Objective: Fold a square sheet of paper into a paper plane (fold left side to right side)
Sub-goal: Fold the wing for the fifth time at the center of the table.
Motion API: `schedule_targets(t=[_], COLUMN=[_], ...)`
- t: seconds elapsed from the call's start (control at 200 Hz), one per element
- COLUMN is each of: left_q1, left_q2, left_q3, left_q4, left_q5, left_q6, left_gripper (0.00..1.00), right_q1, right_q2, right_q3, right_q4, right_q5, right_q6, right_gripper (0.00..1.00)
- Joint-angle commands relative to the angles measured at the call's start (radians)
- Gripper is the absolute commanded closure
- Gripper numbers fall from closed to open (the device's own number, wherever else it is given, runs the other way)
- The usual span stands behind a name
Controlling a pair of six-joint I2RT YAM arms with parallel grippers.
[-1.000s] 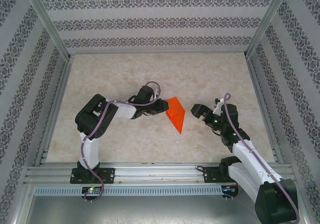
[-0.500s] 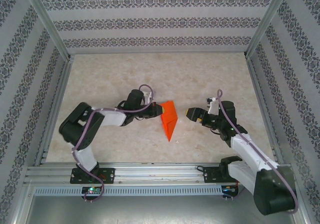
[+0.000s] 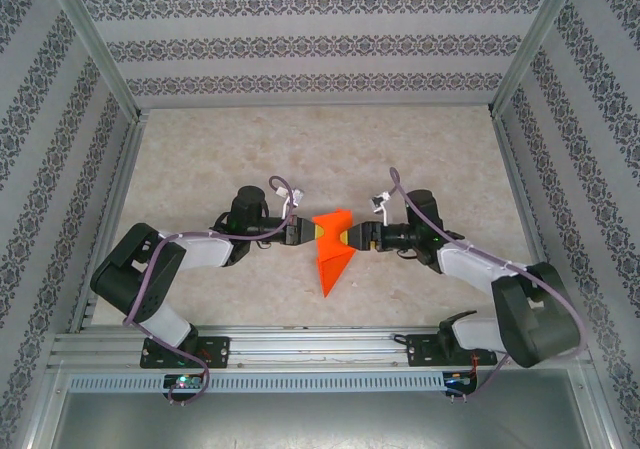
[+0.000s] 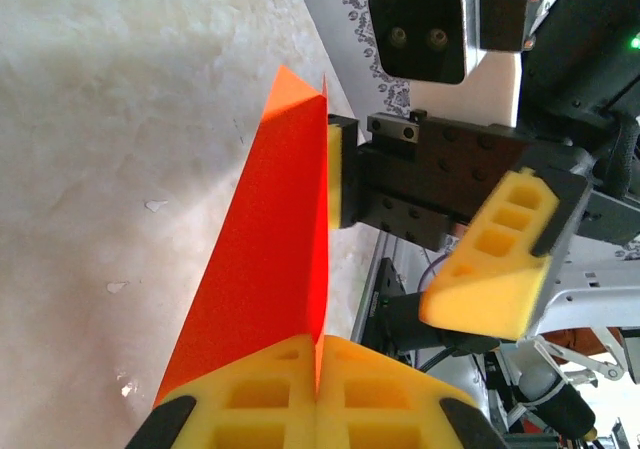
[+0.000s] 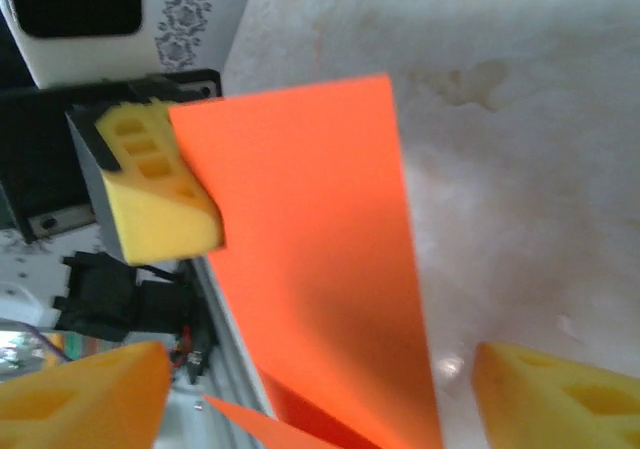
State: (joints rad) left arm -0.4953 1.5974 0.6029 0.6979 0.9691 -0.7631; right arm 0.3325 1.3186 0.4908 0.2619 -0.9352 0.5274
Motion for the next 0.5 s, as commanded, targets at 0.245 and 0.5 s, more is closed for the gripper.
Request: schedule_targets(t=[0.245,0.5], left_q1=[0.009,0.009], left_q2=[-0.014,-0.005], left_q3=[0.018,0.012], left_q4=[-0.076,-0.072], left_q5=[-0.012,-0.007], left_q6=[0.091,0.091], left_gripper=[1.0,1.0], right_q1=[-0.001,-0.001], right_q2=[0.038,0.093], right_q3=[0.088,0.132], right_q4=[0.024,0.004], right_q5=[-0.052,-0.025], right_q6=[-0.029,-0.041], right_gripper=[0.53,0.68])
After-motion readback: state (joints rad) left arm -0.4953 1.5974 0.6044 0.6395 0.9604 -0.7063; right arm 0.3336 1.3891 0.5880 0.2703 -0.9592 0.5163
